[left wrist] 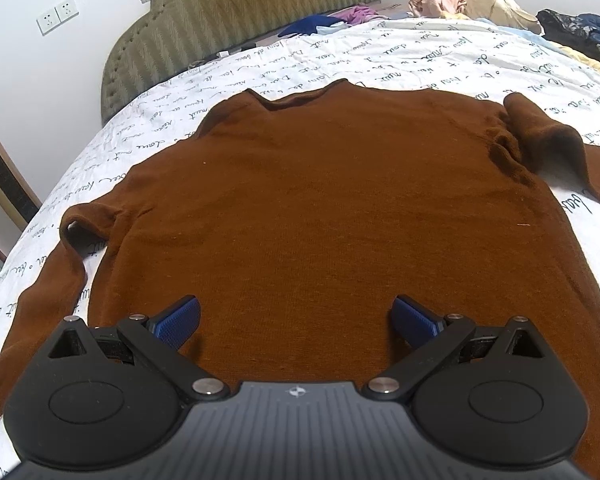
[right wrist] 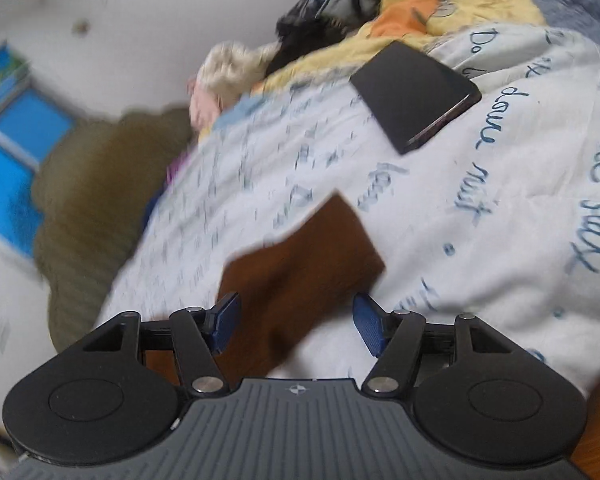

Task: Fold small clothes
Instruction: 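Grasp the brown sweater sleeve cuff with the right gripper and lift it, then carry the sleeve across the sweater body and open the right gripper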

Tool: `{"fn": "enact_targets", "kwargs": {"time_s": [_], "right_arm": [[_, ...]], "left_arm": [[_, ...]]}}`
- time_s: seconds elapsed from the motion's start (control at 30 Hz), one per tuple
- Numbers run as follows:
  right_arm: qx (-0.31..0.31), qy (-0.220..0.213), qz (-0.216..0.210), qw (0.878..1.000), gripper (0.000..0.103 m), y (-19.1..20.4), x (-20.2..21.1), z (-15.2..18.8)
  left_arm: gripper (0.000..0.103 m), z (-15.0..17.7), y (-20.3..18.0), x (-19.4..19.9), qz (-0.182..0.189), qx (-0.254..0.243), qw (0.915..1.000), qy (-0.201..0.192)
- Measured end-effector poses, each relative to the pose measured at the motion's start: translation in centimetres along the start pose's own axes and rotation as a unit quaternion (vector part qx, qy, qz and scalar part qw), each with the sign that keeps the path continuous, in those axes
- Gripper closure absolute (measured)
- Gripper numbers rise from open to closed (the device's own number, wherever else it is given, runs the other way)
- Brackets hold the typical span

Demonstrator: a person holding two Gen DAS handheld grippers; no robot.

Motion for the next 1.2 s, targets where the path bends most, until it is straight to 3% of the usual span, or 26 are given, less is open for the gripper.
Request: {"fn": "enact_targets", "kwargs": {"time_s": [0.07, 0.13, 0.17, 0.2, 0.3, 0.4, 0.53, 0.63, 0.77, 0.9, 1.03, 1.2], "right_arm": [[-0.007, -0.031, 0.008, 0.999, 0.047, -0.1, -1.1, -0.4], [-0.001, -0.046, 0.024, 0.999, 0.062, 0.0, -2.0, -0.7], [-0.003, -0.047, 0.028, 0.999, 0.083, -0.1, -2.4, -1.0], [-0.010, -0.046, 0.028, 0.999, 0.092, -0.1, -2.6, -1.1], [-0.003, -0.066, 0.020, 0.998, 0.092, 0.4, -2.0, -2.2], [0.041, -0.129, 0.028, 0.990, 0.092, 2.3, 0.2, -4.5], [0.086, -0.251, 0.049, 0.963, 0.092, 5.3, 4.4, -8.7], [0.127, -0.284, 0.039, 0.949, 0.092, 8.2, 6.1, -9.8], [0.206, -0.247, -0.005, 0.947, 0.092, 13.7, 3.8, -7.1], [0.259, -0.154, -0.068, 0.951, 0.092, 18.9, -0.3, -2.0], [0.308, -0.081, -0.105, 0.942, 0.092, 23.0, -3.3, 3.6], [0.355, -0.009, -0.118, 0.927, 0.092, 26.5, -3.9, 10.7]], "left_arm": [[0.000, 0.0, 0.2, -0.1, 0.000, 0.002, 1.0000, 0.002], [0.000, -0.1, 0.3, 0.0, -0.002, 0.002, 1.0000, 0.000], [0.000, -0.1, 0.5, 0.0, -0.005, 0.003, 1.0000, -0.001], [0.000, -0.2, 0.7, 0.0, -0.007, 0.004, 1.0000, -0.003], [0.000, -0.4, 1.4, 0.0, -0.011, 0.009, 0.9999, -0.003], [0.000, -0.7, 2.4, -0.2, -0.024, 0.015, 0.9996, -0.005], [0.000, -1.0, 3.9, -0.2, -0.038, 0.029, 0.9988, -0.010], [0.000, -1.2, 4.7, -0.4, -0.043, 0.037, 0.9983, -0.011], [0.000, -1.1, 5.5, -0.8, -0.043, 0.048, 0.9979, -0.008], [0.000, -0.8, 5.8, -1.0, -0.047, 0.049, 0.9977, -0.007], [0.000, -0.5, 6.2, -1.3, -0.047, 0.053, 0.9975, -0.005], [0.000, -0.4, 6.6, -1.6, -0.049, 0.057, 0.9972, -0.004]]}}
Point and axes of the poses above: each gripper's, at about its wrist camera, not at the fingertips, and x roughly against the way its jaws point, y to its left, z to its underside, the point moved 4 cm from there along -x, roughly the way its jaws point
